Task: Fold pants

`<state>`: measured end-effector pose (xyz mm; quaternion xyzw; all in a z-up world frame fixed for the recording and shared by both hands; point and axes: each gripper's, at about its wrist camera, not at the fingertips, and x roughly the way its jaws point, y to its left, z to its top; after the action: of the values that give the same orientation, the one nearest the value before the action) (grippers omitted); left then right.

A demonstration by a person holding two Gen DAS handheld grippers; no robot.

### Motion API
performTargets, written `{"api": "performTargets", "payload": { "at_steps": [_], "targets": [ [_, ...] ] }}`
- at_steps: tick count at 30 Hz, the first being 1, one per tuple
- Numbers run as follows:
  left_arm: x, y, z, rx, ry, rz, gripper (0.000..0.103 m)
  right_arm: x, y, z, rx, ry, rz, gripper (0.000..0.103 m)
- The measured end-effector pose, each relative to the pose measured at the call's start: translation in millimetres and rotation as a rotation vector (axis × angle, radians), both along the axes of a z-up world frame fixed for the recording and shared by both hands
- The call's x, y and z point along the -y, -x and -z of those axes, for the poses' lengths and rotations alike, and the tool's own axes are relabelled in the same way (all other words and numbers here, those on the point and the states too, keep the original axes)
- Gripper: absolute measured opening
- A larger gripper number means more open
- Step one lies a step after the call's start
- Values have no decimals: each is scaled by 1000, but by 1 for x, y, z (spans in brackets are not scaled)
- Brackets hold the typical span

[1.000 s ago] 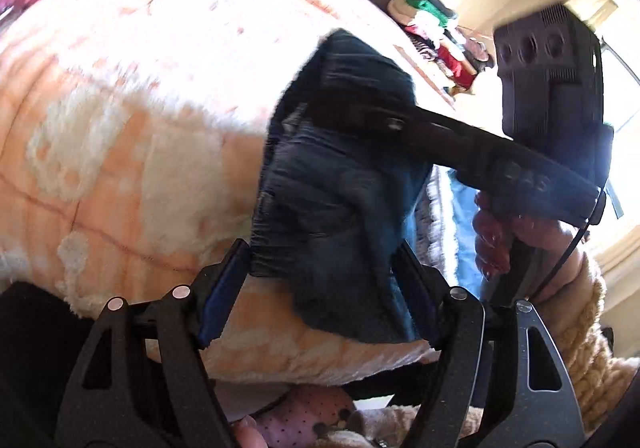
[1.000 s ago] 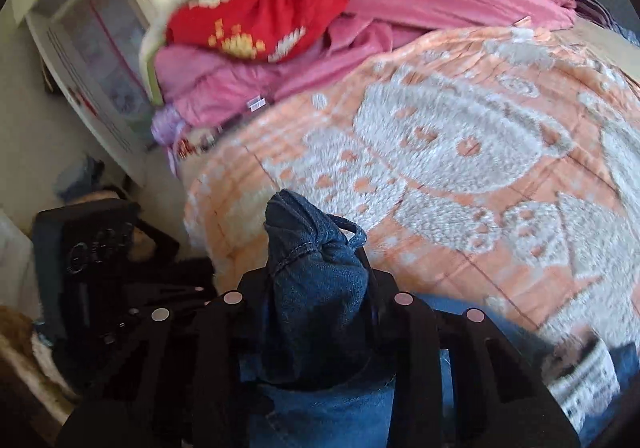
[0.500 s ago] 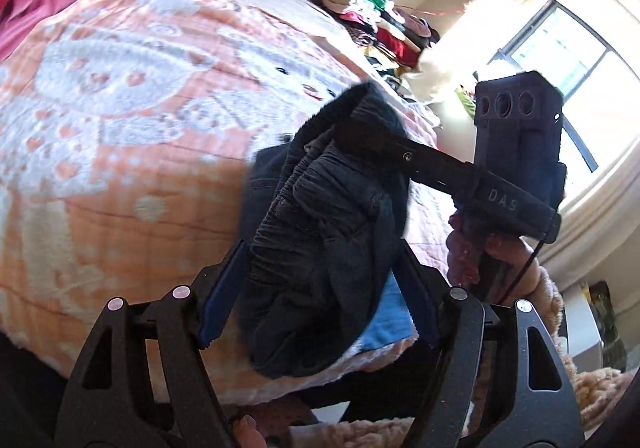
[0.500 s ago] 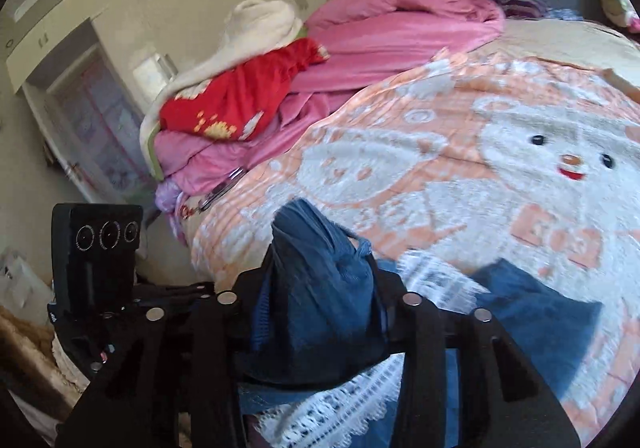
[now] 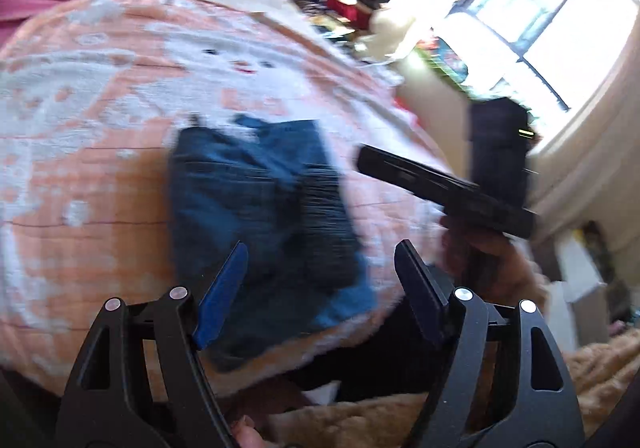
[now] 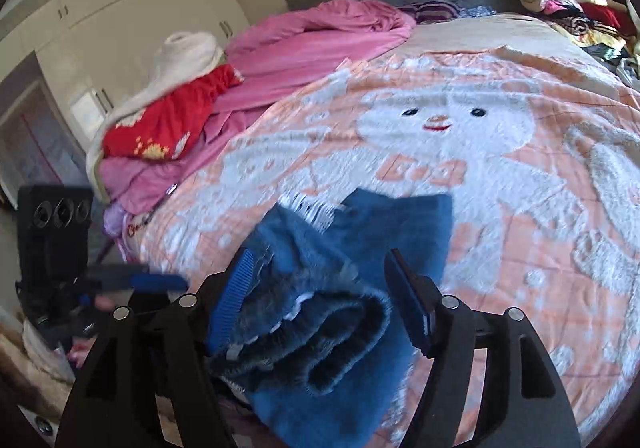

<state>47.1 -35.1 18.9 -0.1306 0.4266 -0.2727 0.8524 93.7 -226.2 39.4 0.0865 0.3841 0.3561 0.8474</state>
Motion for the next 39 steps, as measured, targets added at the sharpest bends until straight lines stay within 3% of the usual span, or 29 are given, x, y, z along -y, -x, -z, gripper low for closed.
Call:
{"api": "performTargets", "payload": {
  "at_steps": [4,7,10,18,24,39],
  "targets": [
    [0,-8,20,2,-208,-101,68,-16,14,15,-7,72,-35,70],
    [7,-7,33,-20,-225,-58,68,-20,20,34,-26,207,-6,70],
    [16,-11,45,-39,-257,-43,69,-13,23,46,-50,217,25,73],
    [17,-15,39,-25,-245,-54,71,-3,32,31,-44,164,78,78],
    [16,-10,26,0,-221,-50,72,2,39,13,1,158,116,84],
    [12,-9,8,61,-236,-68,78,7,52,-9,45,172,165,88]
  ]
}}
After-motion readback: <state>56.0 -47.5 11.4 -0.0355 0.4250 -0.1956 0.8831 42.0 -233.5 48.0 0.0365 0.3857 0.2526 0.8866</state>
